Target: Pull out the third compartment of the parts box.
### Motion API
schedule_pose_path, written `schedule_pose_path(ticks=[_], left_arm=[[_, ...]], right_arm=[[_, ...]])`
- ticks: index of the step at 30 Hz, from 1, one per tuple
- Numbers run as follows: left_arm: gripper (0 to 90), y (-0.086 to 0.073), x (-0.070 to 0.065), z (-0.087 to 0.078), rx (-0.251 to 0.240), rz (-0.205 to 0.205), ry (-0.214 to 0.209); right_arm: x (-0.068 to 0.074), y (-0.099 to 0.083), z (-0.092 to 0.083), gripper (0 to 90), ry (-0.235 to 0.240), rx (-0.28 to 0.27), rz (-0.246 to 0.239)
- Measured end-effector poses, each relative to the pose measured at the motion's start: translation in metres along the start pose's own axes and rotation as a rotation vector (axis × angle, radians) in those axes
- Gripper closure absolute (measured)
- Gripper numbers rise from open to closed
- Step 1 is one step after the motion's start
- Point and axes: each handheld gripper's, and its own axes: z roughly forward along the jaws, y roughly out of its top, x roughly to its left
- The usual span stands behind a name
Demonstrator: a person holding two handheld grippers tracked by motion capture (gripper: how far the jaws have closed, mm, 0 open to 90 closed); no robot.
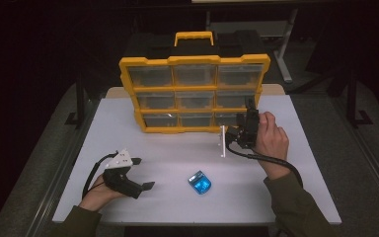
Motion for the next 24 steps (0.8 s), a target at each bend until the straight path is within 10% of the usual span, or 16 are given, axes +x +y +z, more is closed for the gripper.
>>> schedule_pose_path(ticks=[24], left_arm=[[1.1, 0.0, 0.001, 0.0, -0.001, 0.002, 0.001]], right_arm=[[-0.021, 0.002, 0.006, 0.0, -0.055, -0.006, 0.003]])
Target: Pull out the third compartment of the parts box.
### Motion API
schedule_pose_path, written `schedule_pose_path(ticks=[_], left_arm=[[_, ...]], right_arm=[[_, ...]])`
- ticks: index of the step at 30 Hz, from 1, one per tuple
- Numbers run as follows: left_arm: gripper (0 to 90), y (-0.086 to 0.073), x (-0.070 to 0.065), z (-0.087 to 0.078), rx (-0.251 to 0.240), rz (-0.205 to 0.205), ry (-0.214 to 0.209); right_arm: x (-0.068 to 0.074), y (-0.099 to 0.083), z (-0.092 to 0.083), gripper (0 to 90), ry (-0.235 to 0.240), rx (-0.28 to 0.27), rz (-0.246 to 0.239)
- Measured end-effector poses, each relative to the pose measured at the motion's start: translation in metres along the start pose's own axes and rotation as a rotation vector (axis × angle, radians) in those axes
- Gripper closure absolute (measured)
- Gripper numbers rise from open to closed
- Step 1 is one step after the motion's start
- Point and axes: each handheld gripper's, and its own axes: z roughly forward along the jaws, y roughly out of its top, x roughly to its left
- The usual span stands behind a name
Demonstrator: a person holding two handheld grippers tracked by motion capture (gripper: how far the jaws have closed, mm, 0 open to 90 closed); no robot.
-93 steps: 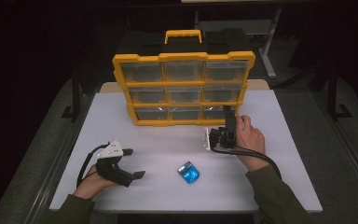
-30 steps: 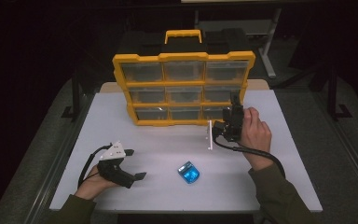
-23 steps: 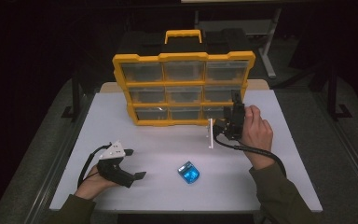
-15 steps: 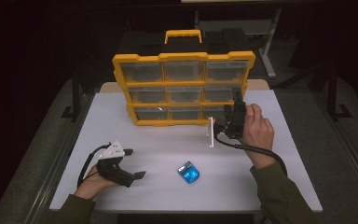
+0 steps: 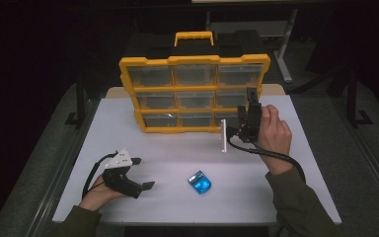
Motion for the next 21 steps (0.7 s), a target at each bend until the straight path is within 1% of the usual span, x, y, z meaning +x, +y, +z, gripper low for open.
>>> schedule_pose_path(ticks=[3, 7, 8, 10, 11, 12, 16, 19, 21], left_arm=[[1.1, 0.0, 0.0, 0.0, -0.004, 0.0, -0.004], [1.0, 0.0, -0.001, 0.001, -0.008, -0.011, -0.001], [1.0, 0.0, -0.001, 0.0, -0.004, -0.005, 0.004], [1.1, 0.001, -0.002, 0.001, 0.001, -0.006, 0.013], [1.1, 0.001, -0.001, 0.001, 0.011, 0.007, 0.022], [1.1, 0.001, -0.001, 0.001, 0.015, 0.003, 0.022], [1.1, 0.001, -0.002, 0.001, -0.002, 0.004, 0.024], [1.2, -0.001, -0.002, 0.001, -0.004, 0.02, 0.035], [1.2, -0.001, -0.002, 0.002, 0.001, 0.015, 0.03]], right_arm=[[-0.003, 0.001, 0.002, 0.0, -0.003, -0.004, -0.003], [-0.007, 0.002, 0.003, 0.0, -0.013, -0.003, -0.016], [-0.009, 0.002, 0.004, 0.0, -0.016, -0.003, -0.014], [-0.011, 0.002, 0.005, 0.0, -0.017, -0.001, -0.02], [-0.012, 0.002, 0.005, 0.0, -0.019, -0.002, -0.018], [-0.013, 0.002, 0.006, 0.0, -0.016, -0.003, -0.017], [-0.016, 0.003, 0.007, 0.0, -0.023, -0.004, -0.015], [-0.019, 0.004, 0.009, 0.0, -0.021, -0.007, -0.017], [-0.02, 0.004, 0.011, 0.0, -0.023, -0.007, -0.019]])
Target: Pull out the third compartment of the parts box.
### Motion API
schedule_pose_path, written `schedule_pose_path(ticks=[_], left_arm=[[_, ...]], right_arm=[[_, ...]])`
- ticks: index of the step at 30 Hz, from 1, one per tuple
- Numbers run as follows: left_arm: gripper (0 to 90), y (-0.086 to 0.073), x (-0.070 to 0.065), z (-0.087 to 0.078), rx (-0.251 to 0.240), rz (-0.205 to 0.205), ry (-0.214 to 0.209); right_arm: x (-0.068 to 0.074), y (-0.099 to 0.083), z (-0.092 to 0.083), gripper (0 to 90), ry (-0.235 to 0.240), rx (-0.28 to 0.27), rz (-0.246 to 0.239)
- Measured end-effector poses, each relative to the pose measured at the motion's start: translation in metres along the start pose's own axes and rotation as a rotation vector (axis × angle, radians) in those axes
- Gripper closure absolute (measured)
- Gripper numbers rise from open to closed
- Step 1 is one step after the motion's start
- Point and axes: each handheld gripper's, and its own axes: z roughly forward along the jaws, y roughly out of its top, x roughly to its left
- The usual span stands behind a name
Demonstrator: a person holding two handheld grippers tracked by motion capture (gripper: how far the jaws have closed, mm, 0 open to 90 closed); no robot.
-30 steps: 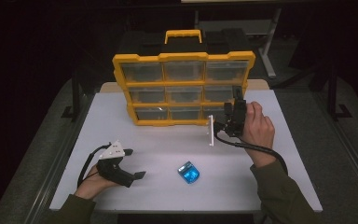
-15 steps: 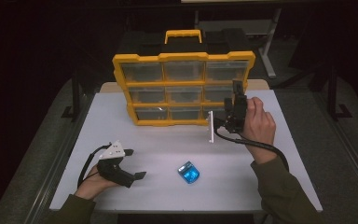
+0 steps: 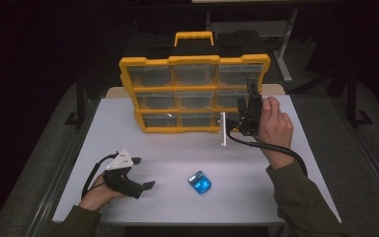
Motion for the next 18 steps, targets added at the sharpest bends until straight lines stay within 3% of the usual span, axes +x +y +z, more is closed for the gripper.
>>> schedule_pose_path(ticks=[6, 18], left_arm=[[1.1, 0.0, 0.002, -0.001, 0.015, 0.015, 0.017], [1.1, 0.001, 0.002, -0.003, 0.009, -0.005, 0.019]], right_arm=[[-0.006, 0.002, 0.003, 0.0, -0.008, -0.002, 0.001], [-0.016, 0.005, 0.011, 0.0, -0.029, -0.005, -0.004]])
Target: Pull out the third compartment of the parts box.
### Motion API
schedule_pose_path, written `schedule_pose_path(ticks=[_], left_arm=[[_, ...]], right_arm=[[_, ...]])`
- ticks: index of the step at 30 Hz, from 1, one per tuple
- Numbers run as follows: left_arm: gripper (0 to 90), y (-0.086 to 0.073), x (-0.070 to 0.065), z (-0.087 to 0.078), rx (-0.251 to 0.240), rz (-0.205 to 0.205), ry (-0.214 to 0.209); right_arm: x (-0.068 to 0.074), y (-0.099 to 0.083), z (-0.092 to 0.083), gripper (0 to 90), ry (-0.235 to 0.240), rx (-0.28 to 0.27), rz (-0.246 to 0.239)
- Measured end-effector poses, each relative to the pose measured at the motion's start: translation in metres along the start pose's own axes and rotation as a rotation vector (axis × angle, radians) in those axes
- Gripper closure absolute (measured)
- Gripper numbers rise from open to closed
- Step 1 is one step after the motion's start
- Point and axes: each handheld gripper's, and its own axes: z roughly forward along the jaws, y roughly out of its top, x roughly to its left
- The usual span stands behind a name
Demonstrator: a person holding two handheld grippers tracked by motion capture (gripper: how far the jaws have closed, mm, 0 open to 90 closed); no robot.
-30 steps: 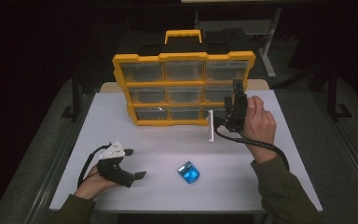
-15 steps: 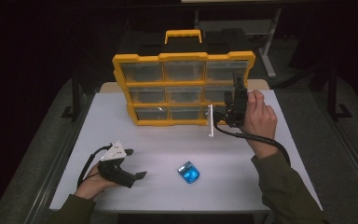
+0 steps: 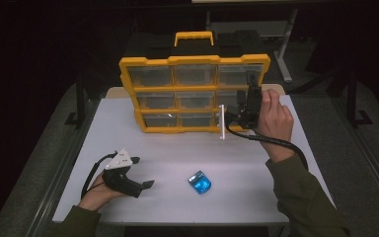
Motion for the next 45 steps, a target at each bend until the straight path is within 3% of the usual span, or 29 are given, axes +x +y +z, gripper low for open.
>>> schedule_pose_path(ticks=[16, 20, 28, 38, 45], left_arm=[[1.2, 0.0, 0.0, -0.001, -0.005, -0.002, -0.006], [1.2, 0.0, 0.0, -0.001, -0.009, -0.008, -0.007], [1.2, 0.001, 0.0, -0.002, -0.009, 0.003, -0.012], [1.2, 0.002, -0.001, -0.002, -0.021, -0.013, -0.017], [1.2, 0.001, 0.0, -0.002, -0.018, -0.009, -0.018]], right_arm=[[-0.005, 0.003, 0.01, 6.9, -0.009, 0.004, -0.02], [-0.006, 0.003, 0.01, 16.2, -0.024, -0.009, -0.019], [-0.008, 0.005, 0.013, 29.9, -0.011, -0.007, -0.025], [-0.012, 0.007, 0.017, 51.7, 0.012, -0.005, -0.034], [-0.014, 0.007, 0.019, 60.7, 0.032, 0.0, -0.032]])
